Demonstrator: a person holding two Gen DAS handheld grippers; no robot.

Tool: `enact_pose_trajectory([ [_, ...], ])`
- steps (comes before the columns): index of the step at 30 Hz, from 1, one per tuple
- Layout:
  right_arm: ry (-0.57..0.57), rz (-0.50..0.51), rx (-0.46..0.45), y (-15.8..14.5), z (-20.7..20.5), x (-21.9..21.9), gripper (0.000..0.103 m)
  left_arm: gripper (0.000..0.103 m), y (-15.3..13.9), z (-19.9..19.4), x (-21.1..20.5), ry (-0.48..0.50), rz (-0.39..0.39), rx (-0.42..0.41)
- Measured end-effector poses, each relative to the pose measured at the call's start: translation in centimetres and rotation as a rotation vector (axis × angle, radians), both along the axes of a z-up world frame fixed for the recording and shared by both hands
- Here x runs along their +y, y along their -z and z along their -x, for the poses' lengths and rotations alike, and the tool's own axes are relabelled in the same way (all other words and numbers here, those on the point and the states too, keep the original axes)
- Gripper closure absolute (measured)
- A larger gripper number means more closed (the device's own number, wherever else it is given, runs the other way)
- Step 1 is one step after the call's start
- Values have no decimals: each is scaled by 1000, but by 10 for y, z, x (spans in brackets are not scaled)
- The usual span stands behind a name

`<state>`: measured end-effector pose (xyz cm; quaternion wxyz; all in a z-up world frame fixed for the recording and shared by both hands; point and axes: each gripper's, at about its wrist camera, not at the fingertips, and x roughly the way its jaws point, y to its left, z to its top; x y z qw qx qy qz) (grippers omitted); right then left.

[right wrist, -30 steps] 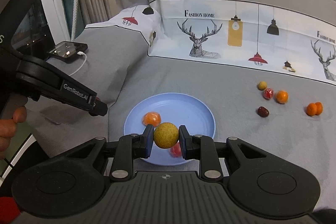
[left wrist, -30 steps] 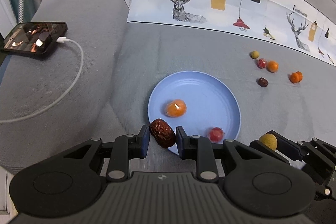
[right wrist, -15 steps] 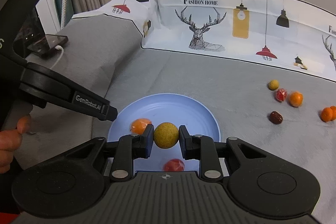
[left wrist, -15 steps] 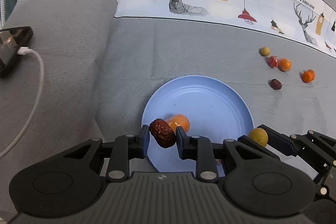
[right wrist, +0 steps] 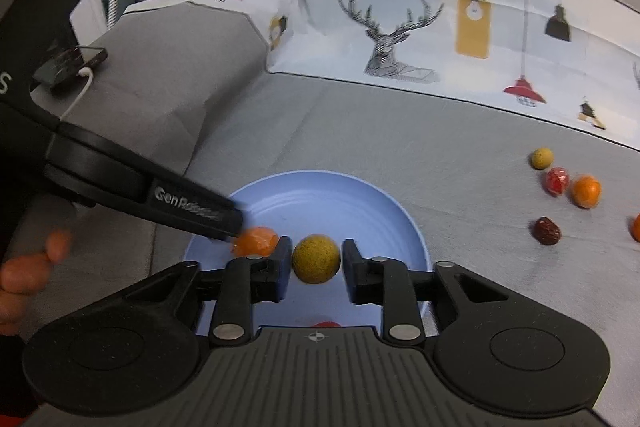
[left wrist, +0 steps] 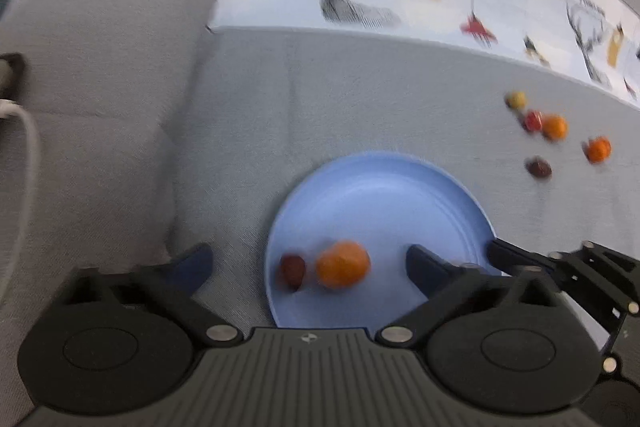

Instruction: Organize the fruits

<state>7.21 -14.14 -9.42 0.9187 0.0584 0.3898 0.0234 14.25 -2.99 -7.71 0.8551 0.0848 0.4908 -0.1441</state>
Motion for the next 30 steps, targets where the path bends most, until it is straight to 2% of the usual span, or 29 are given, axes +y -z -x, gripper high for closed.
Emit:
enact_pose_trajectory([
  [1, -2, 4, -1, -2, 0, 0, 40, 1, -2, 2, 1, 4, 1, -6],
  [2, 5, 12, -4, -4, 2, 1, 28, 1, -4, 3, 1, 11, -6, 0],
  [5, 17, 16, -4, -13, 13, 1, 16, 0, -9, 13, 7, 5, -38, 4],
  [8, 34, 7, 12, -21, 32, 1, 9, 0, -18, 31, 16, -7, -51, 6],
  [12, 62, -41, 57, -28, 64, 5, 7, 0, -29, 64, 31, -42, -88, 19],
  [17, 93, -69, 77, -37, 100, 14, 4, 0, -41, 105, 50, -78, -77, 31],
  [22, 80, -28, 28, -53, 126, 25, 3, 0, -55, 135, 56, -67, -83, -9],
  [30, 83, 15, -50, -75, 158, 31, 1, 0, -81, 162, 56, -64, -44, -95],
])
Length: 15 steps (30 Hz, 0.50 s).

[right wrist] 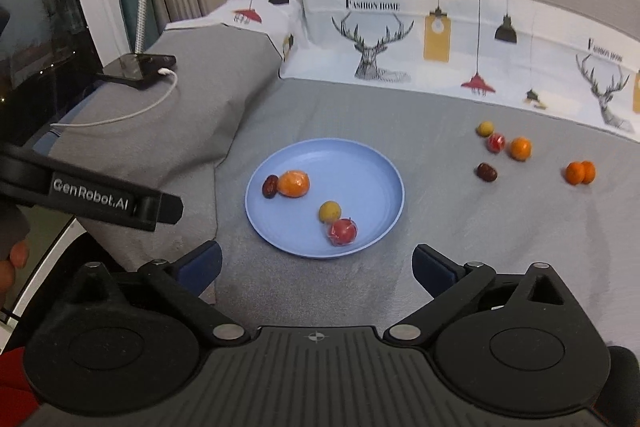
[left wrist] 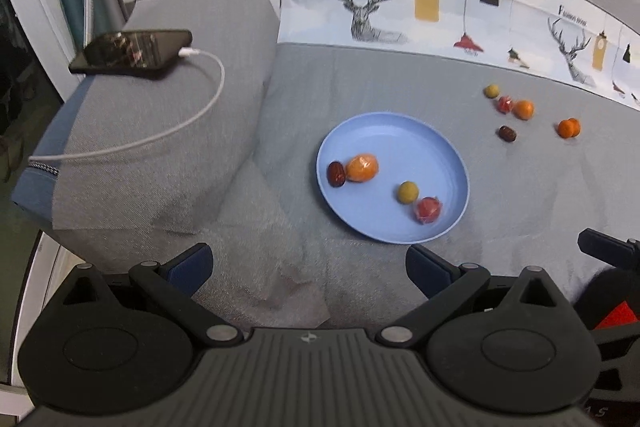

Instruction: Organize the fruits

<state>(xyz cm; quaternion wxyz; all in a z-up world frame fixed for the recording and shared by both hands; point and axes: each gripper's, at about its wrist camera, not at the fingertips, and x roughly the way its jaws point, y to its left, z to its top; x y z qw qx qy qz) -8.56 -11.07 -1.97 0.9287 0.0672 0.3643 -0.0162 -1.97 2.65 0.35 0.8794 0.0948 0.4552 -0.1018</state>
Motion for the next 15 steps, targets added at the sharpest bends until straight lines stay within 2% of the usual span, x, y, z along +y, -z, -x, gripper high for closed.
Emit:
enact_pose_trajectory([
  [15, 9, 17, -37, -11, 16, 3, 1, 0, -15, 16, 0, 5, 16, -47],
])
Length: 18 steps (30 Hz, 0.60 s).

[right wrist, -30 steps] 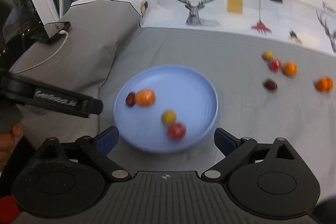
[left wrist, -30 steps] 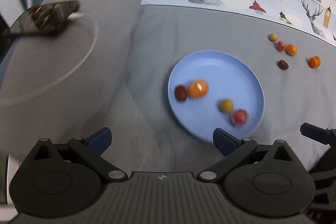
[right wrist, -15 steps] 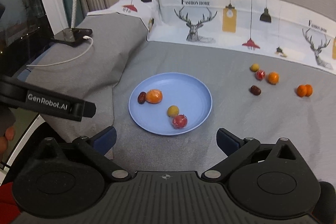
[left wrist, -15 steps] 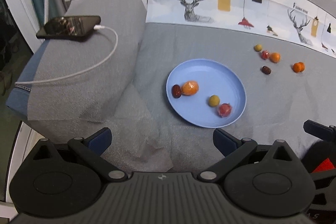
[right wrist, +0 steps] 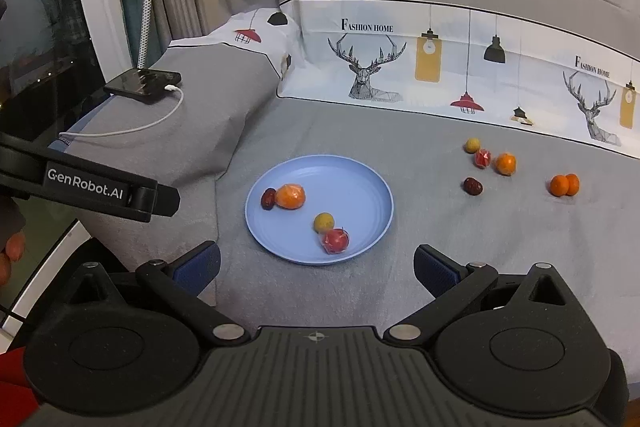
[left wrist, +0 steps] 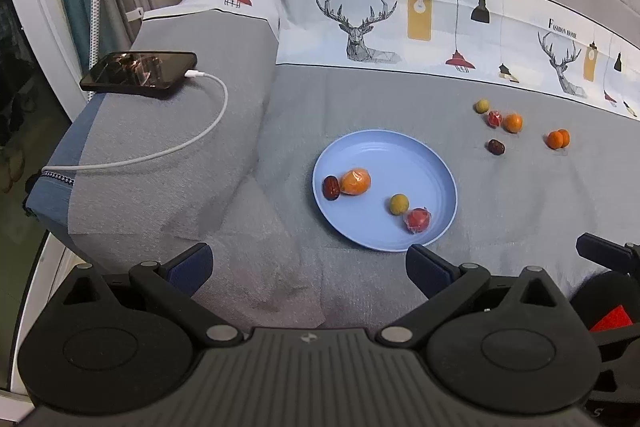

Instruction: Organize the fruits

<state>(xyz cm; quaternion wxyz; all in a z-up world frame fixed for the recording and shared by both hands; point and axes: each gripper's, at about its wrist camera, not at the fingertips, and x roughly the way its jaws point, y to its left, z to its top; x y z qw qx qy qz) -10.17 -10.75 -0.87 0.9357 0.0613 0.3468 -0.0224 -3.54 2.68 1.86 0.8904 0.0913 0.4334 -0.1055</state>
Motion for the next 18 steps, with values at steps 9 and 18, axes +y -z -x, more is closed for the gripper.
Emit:
enact_pose_trajectory([
  [9, 2, -1, 7, 1, -1, 1, 1, 0, 1, 0, 0, -1, 1, 2],
  [18, 2, -10, 23, 4, -4, -1, 1, 0, 3, -3, 2, -7, 5, 12],
])
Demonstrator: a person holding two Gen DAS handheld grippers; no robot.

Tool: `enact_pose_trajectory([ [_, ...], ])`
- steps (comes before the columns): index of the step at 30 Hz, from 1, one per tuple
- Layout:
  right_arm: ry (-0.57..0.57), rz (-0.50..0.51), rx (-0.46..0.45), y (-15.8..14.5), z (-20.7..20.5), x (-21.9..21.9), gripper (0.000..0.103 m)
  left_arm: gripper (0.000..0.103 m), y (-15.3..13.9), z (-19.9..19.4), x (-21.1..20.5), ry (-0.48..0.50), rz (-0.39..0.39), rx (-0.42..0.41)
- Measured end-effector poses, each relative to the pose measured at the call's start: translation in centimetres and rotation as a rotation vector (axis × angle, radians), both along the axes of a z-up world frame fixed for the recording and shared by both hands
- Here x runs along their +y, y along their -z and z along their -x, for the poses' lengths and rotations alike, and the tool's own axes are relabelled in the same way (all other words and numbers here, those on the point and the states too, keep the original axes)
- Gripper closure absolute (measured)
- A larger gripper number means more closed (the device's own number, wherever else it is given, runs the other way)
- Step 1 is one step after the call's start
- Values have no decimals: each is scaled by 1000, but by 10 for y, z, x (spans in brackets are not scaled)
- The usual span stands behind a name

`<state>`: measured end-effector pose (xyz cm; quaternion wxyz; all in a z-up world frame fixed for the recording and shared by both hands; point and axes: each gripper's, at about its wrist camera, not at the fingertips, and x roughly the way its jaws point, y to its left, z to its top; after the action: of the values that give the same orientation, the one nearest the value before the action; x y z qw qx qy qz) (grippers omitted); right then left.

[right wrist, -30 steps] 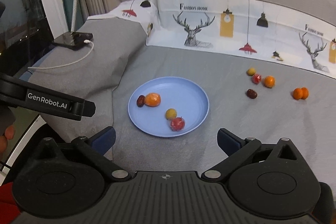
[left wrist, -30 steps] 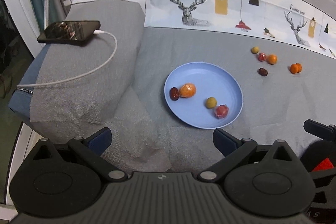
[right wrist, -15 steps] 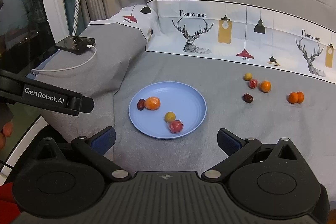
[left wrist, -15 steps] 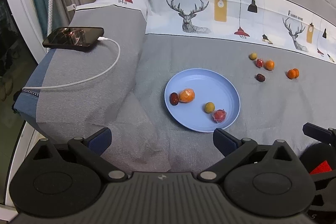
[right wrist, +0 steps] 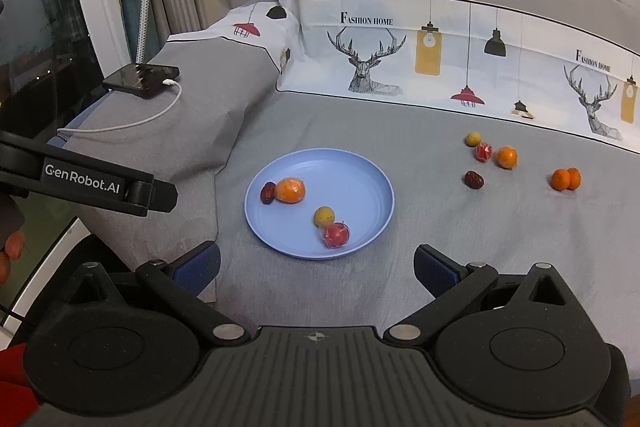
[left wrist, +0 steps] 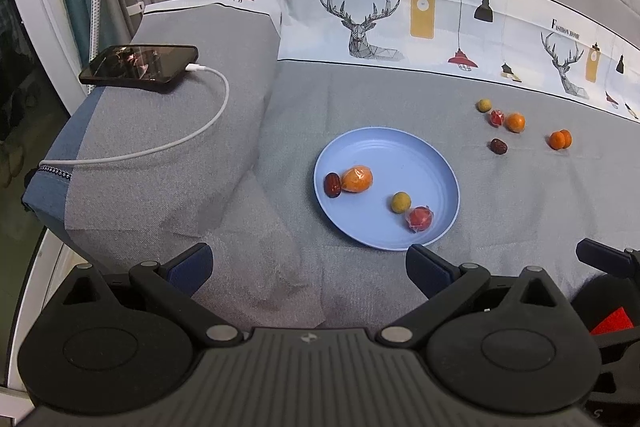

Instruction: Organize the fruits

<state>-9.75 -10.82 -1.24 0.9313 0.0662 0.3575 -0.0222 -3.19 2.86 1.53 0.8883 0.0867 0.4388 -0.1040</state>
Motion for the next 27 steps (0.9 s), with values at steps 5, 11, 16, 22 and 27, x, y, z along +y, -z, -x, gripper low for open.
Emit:
enact_pose_trajectory([
  [5, 0, -1, 5, 2, -2, 0, 1, 0, 1, -1, 0, -1, 2, 3],
  [11, -1, -5, 11, 4, -2, 0, 1, 0, 4, -3, 1, -3, -1, 10],
  [16, 1, -7, 18, 6, -3, 1, 1, 0, 6, -4, 0, -6, -1, 16],
  [22, 3, -9, 24, 8, -5, 0, 1, 0, 8, -5, -1, -8, -2, 22],
  [27, 3, -12, 27, 9, -6, 0, 1, 0, 9, -7, -1, -9, -3, 27],
])
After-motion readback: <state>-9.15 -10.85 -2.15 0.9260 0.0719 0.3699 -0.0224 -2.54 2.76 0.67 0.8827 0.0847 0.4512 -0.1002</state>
